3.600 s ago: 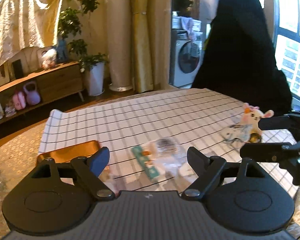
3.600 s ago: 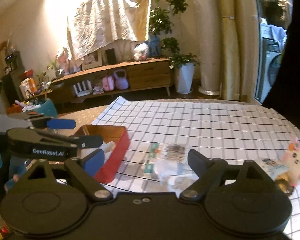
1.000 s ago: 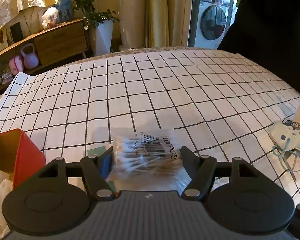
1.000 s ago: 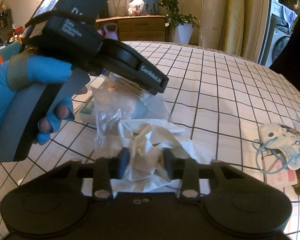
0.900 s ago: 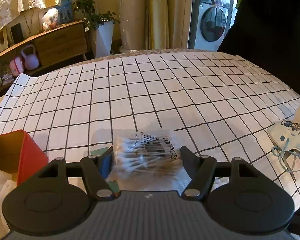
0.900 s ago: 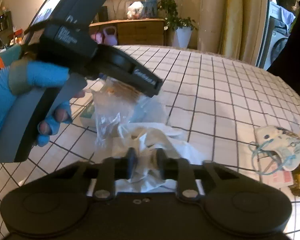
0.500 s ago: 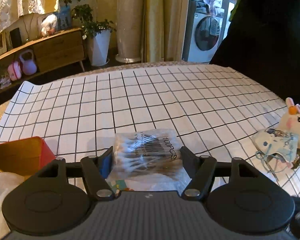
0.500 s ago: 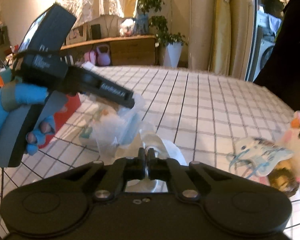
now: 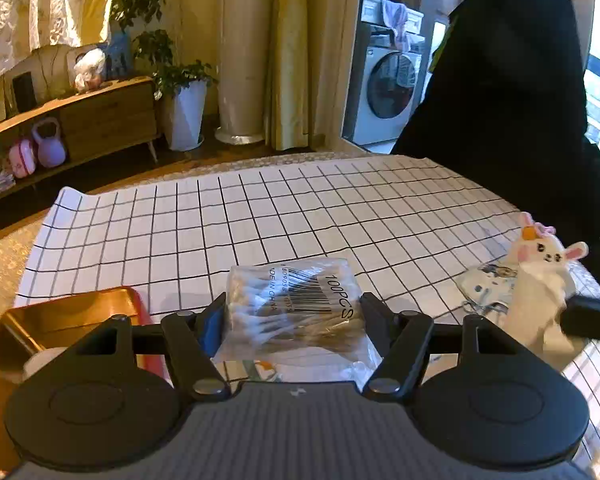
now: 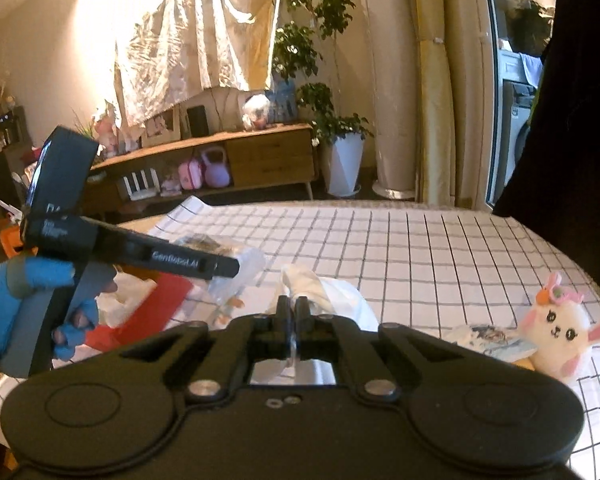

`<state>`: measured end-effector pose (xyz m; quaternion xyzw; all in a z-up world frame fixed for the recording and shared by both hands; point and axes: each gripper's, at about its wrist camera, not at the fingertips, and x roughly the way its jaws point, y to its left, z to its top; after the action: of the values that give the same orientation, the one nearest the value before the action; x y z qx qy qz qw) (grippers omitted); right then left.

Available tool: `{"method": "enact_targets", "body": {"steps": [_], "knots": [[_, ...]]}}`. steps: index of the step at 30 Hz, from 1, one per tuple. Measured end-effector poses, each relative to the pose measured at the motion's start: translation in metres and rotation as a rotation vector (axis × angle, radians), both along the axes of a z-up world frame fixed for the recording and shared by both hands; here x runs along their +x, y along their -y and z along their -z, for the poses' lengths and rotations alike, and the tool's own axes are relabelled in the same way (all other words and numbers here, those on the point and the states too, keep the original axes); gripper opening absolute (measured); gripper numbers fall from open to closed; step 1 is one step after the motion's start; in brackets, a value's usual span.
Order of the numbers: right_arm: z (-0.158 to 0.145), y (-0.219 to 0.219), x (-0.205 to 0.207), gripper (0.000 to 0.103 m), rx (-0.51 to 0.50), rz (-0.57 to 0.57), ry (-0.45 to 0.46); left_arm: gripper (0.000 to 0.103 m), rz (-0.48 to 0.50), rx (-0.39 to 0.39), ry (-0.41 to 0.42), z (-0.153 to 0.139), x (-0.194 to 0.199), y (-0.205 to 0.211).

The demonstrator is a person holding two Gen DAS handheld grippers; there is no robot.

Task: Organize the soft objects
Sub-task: 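Carry the swab bag toward the red tin with the left gripper while the right gripper lifts the white cloth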

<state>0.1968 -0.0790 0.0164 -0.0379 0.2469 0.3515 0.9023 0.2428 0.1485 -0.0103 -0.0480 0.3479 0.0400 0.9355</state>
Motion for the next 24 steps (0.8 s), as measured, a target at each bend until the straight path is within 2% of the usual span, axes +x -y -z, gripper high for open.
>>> {"method": "enact_targets", "body": {"steps": [12,24], "knots": [[-0.043,-0.034,-0.026,0.001,0.033,-0.069,0.076,0.069,0.008,0.014,0.025,-0.039,-0.059,-0.032],[-0.058,-0.100,-0.035,0.001,0.040,-0.165,0.092,0.069,-0.046,0.045,0.026,-0.054,-0.100,-0.090]]}}
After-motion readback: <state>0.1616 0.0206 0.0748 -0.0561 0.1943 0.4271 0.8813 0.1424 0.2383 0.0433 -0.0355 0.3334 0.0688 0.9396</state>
